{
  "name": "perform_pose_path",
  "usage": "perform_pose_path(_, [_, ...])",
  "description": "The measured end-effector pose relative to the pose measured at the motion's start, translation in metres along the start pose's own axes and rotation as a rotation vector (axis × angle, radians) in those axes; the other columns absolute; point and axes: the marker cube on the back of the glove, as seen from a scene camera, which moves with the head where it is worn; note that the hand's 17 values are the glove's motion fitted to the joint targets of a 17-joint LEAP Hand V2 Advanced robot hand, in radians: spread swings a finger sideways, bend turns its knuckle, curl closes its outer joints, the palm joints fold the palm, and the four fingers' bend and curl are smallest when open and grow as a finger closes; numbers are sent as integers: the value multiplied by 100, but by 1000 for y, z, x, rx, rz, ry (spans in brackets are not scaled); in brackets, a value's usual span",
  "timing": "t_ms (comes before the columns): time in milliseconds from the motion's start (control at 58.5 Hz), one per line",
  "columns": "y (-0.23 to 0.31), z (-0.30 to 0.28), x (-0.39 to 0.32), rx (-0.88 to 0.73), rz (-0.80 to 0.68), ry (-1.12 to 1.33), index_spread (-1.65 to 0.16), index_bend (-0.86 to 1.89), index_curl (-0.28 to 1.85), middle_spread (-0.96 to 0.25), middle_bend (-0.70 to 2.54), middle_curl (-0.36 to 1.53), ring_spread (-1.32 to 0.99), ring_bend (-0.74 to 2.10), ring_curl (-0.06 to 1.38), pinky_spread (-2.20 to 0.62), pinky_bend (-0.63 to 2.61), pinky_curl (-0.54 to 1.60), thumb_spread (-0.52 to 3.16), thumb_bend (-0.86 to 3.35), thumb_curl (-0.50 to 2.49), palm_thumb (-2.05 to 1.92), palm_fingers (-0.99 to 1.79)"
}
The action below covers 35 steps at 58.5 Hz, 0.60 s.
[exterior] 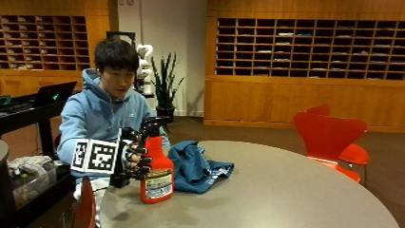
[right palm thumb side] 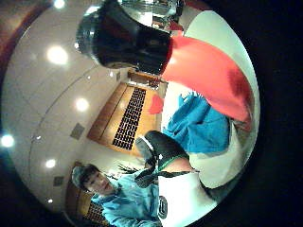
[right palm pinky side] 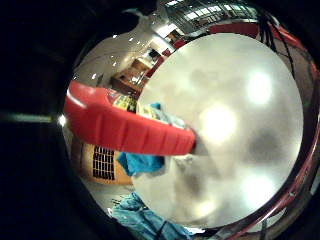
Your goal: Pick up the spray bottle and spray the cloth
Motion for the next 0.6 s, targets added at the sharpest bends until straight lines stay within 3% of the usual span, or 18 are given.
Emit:
perform_pose_path(393, [-27,11,0,-42,8,-12,-26,12,19,0,29,37,3,49,32,19,70,29,86,-3,31,42,19])
perform_pose_path(598, [-39,21,-7,-37,-20,14,-29,20,26,-6,25,35,-5,51,32,7,63,27,85,-3,31,43,59])
